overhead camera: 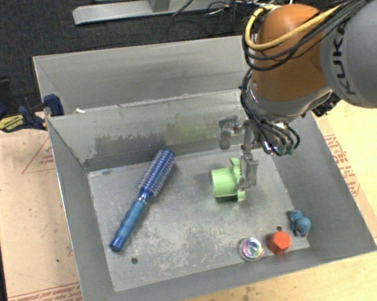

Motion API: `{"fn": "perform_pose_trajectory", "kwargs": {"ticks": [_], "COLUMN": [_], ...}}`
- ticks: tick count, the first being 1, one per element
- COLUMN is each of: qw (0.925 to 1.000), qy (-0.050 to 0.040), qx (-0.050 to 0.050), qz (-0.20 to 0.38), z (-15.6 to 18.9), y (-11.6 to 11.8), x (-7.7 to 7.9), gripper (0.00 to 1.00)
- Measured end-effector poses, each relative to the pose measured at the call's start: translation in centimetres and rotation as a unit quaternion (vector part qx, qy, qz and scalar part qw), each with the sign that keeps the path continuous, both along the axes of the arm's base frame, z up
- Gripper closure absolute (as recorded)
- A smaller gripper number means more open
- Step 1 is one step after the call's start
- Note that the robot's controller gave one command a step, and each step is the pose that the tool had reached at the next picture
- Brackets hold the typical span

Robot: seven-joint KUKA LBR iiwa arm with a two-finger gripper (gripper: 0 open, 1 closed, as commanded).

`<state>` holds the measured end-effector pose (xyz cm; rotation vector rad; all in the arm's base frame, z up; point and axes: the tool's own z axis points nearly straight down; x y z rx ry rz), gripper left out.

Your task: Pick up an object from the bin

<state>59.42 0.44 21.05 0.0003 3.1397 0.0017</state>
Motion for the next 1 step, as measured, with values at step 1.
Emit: {"fn": "perform_pose_trajectory", "kwargs": {"ticks": [1], "qw": [0.9811], "qy": [0.0023], "qx": [0.000], "qz": [0.194], "z": [-14.30], "y": [-0.23], "x": [-2.21], "gripper": [0.00]}}
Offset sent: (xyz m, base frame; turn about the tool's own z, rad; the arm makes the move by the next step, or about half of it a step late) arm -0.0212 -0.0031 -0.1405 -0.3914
